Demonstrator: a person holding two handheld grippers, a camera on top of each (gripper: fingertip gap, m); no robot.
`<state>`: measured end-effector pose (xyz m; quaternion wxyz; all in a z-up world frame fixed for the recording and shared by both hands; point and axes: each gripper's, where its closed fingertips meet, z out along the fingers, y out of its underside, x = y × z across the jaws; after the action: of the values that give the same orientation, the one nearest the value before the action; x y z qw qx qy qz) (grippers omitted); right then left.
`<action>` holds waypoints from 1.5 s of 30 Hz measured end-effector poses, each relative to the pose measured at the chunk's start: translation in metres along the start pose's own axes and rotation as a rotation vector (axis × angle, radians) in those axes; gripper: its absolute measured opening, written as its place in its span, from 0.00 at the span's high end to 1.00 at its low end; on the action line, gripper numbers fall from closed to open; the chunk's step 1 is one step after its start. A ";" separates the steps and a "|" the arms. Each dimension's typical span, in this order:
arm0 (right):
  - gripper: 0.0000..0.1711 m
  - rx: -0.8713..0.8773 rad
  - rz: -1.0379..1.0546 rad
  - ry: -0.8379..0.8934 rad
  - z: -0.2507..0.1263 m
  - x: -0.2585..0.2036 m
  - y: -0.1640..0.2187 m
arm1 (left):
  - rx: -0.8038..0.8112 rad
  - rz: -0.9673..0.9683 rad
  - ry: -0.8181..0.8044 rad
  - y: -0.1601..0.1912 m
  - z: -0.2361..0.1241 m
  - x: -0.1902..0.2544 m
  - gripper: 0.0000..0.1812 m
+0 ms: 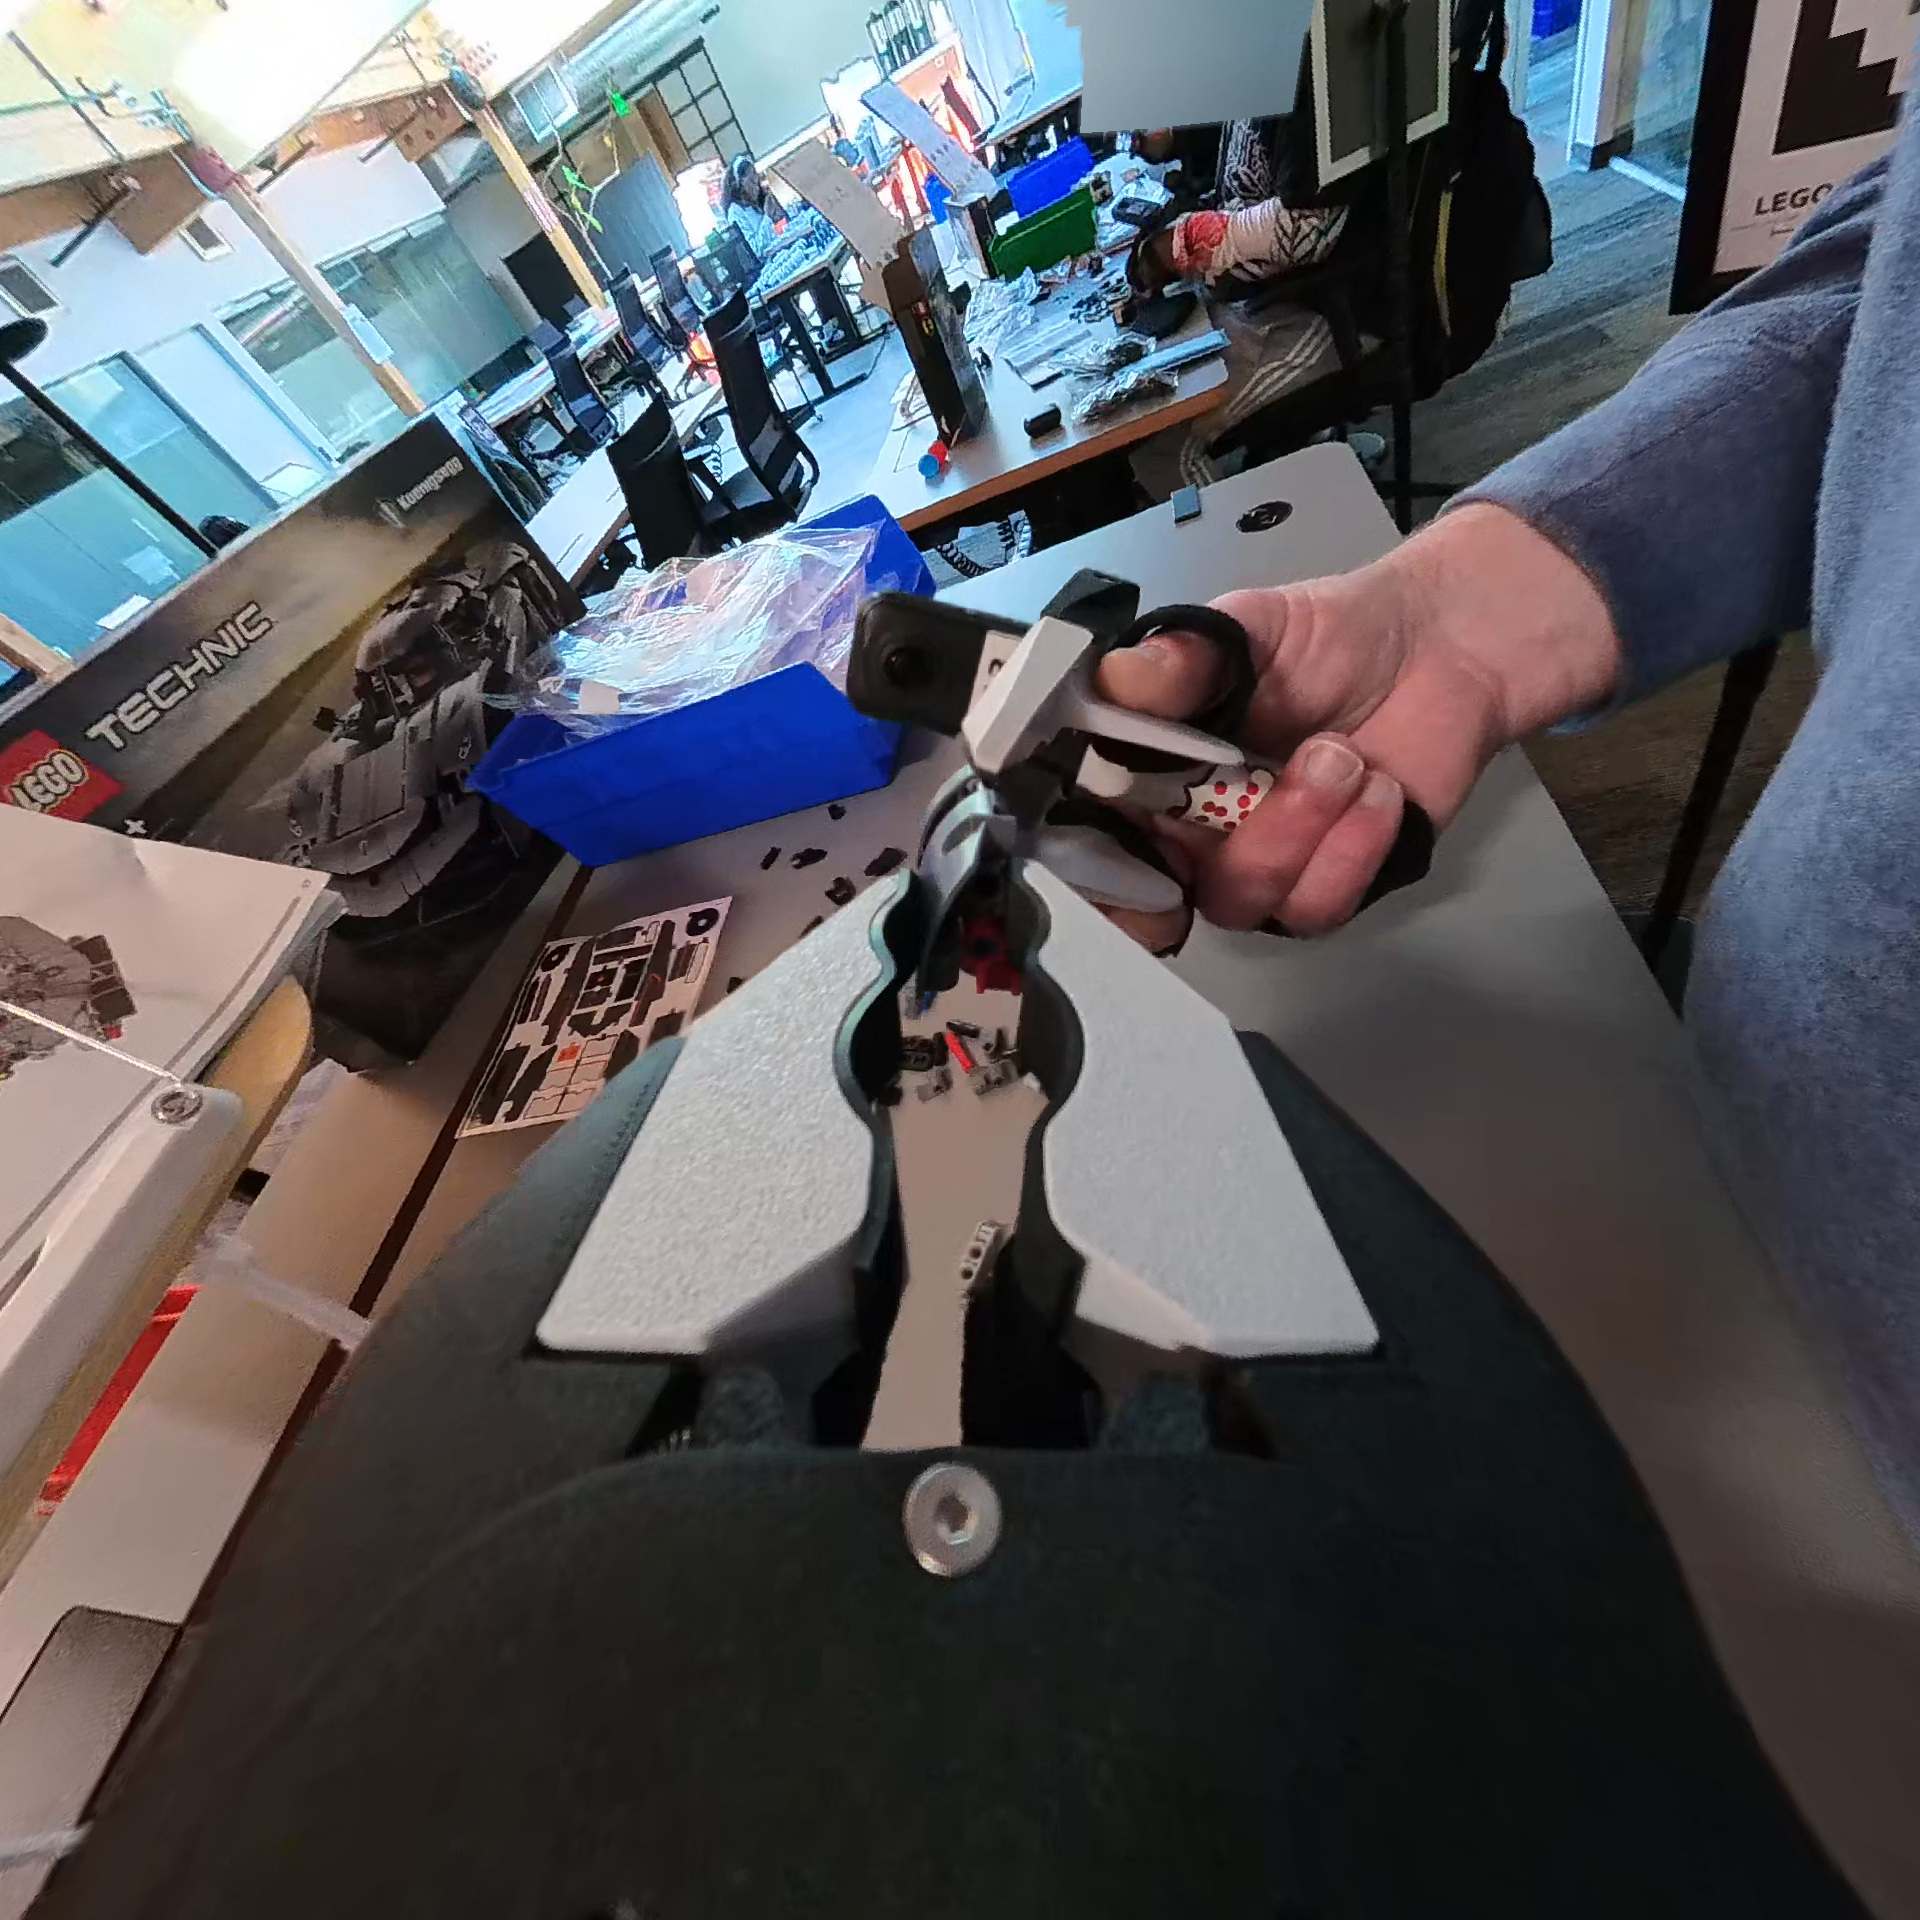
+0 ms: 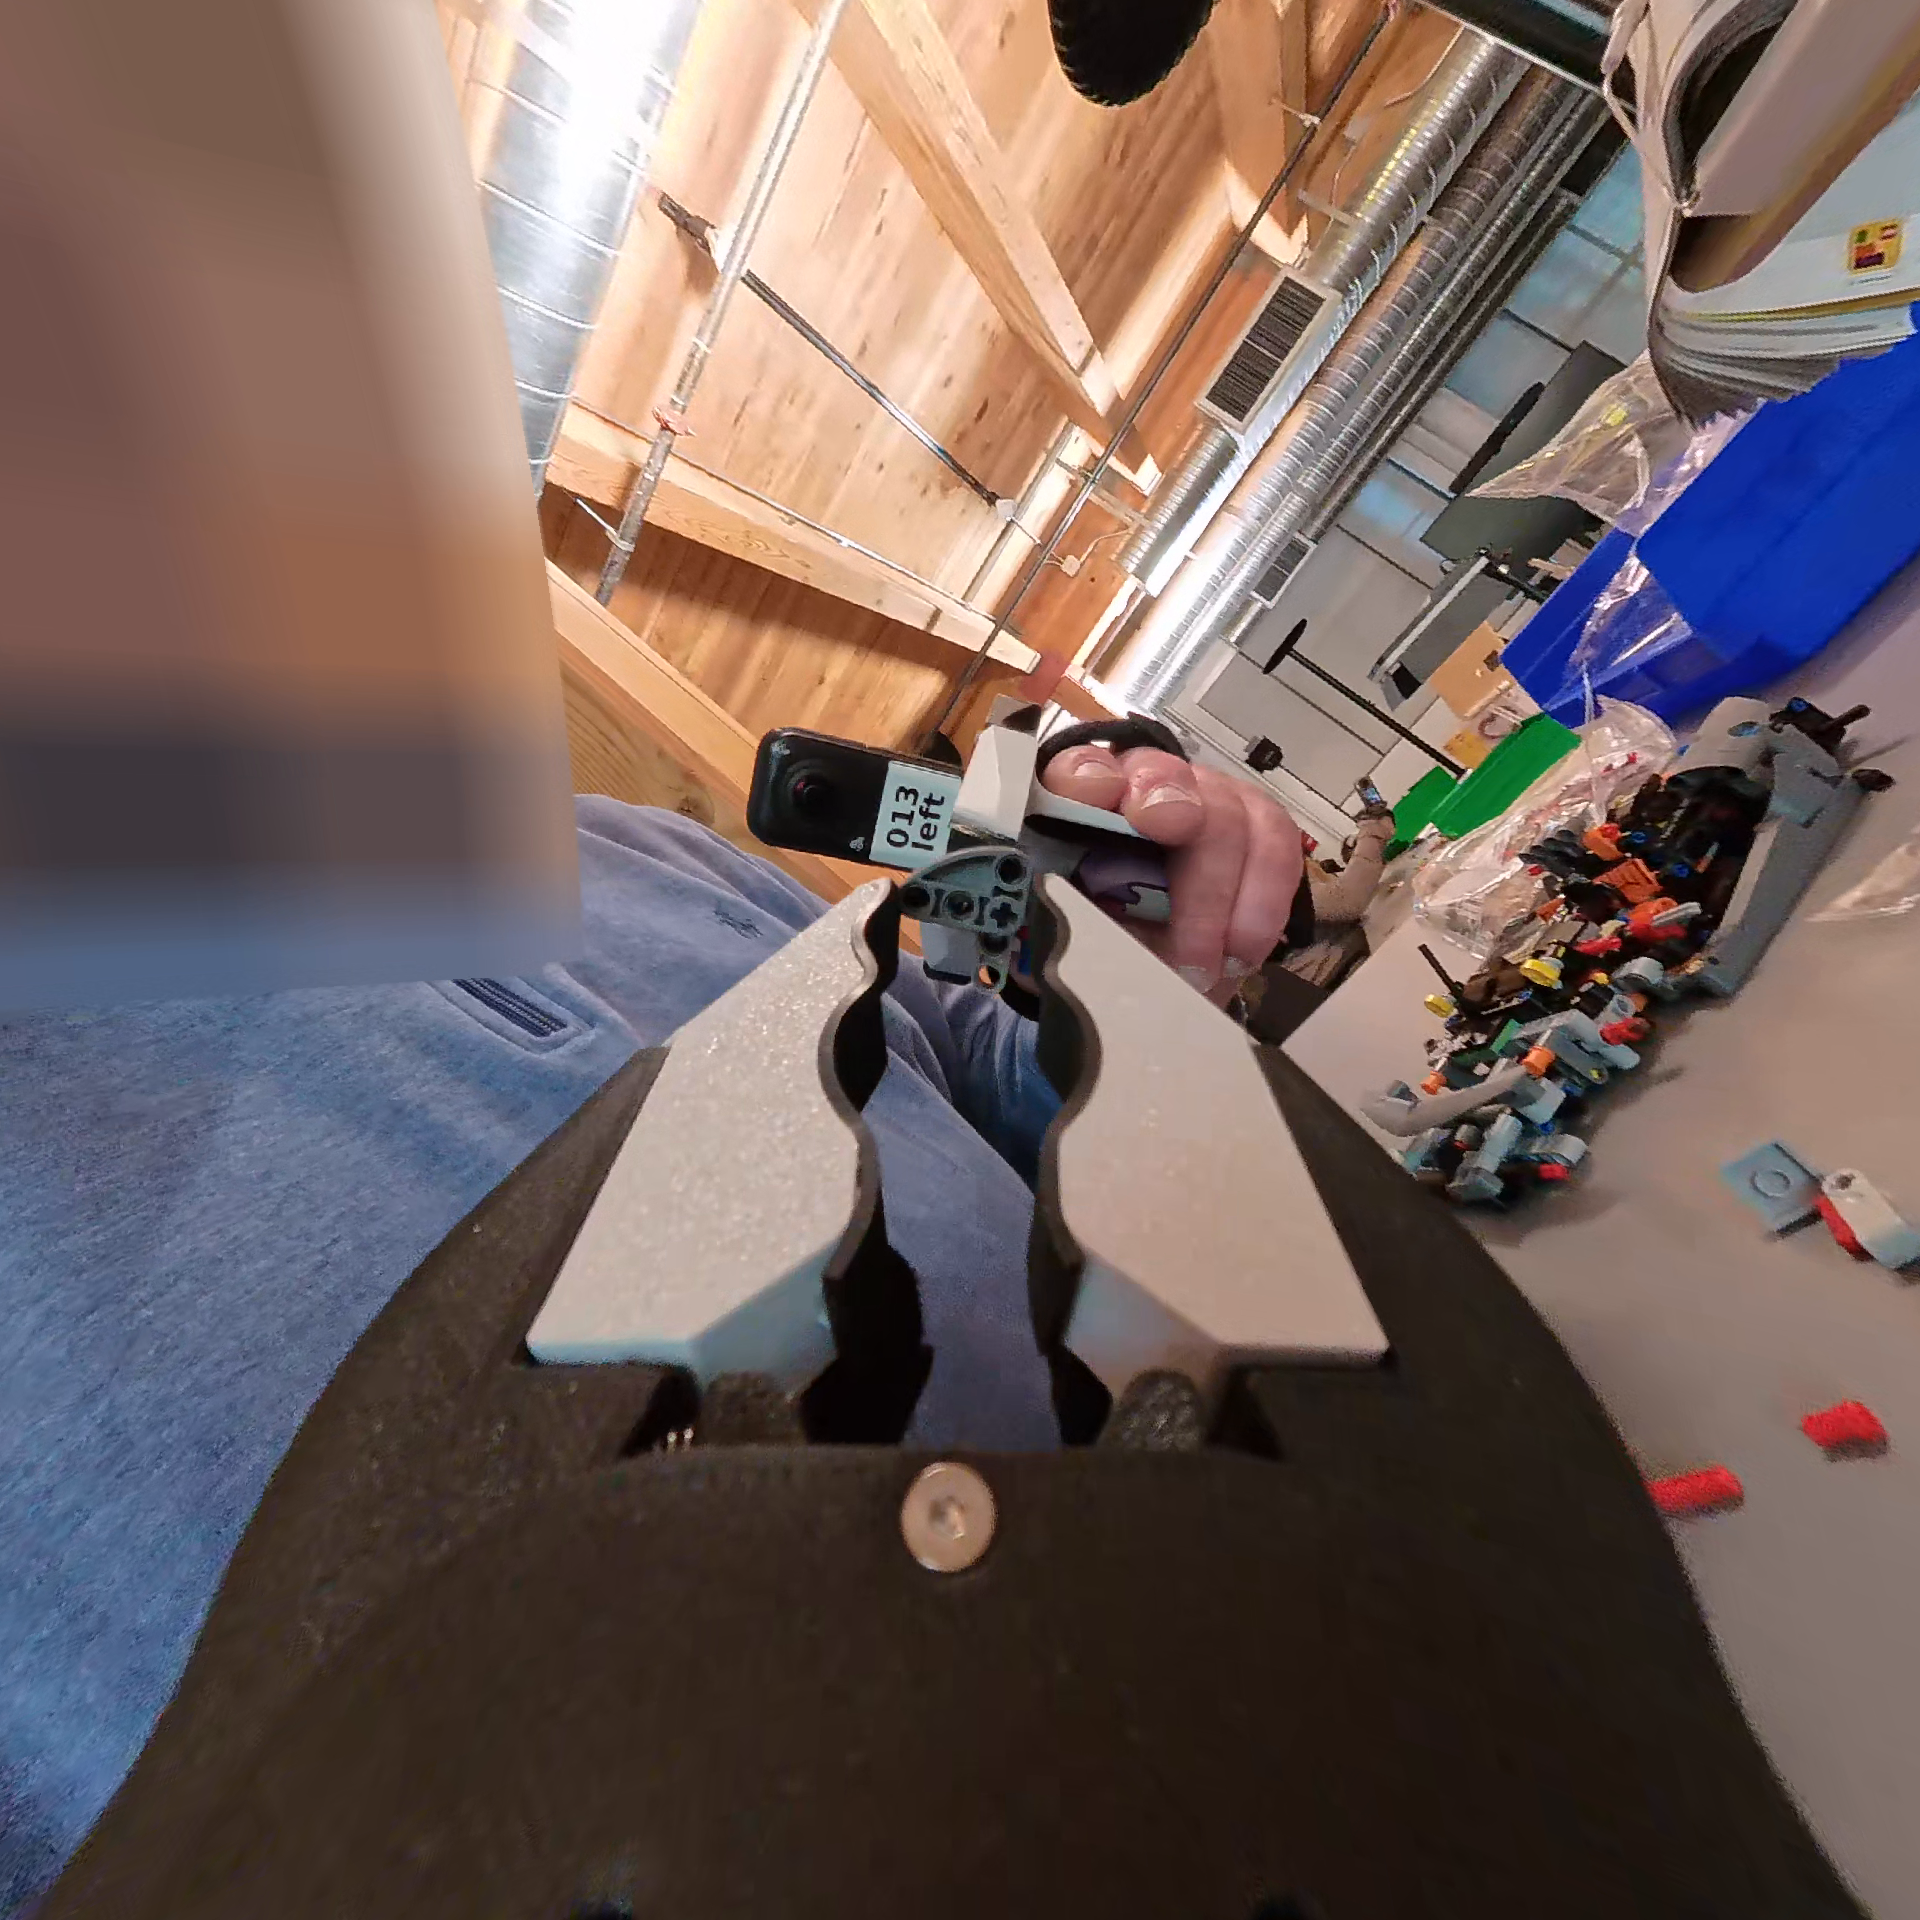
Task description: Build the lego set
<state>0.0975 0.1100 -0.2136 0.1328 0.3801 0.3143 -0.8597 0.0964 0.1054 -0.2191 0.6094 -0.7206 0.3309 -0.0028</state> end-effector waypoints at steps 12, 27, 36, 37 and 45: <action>0.88 0.030 0.021 -0.051 0.013 -0.004 0.001 | -0.002 0.049 -0.007 -0.005 -0.013 -0.004 0.92; 0.88 -0.016 -0.041 -0.011 0.020 -0.011 0.004 | -0.034 0.098 0.018 -0.012 -0.018 -0.003 0.92; 0.88 -0.067 -0.051 -0.012 0.020 -0.014 0.005 | -0.043 0.097 0.065 -0.016 -0.018 -0.003 0.92; 0.88 -0.074 -0.051 -0.015 0.020 -0.014 0.005 | -0.044 0.099 0.070 -0.016 -0.018 -0.002 0.92; 0.88 -0.077 -0.047 -0.001 0.020 -0.013 0.004 | -0.070 0.111 0.064 -0.014 -0.017 -0.004 0.92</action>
<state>0.0966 0.0941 -0.1952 0.1272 0.3666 0.3561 -0.8501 0.0932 0.0932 -0.2004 0.5719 -0.7217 0.3895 0.0195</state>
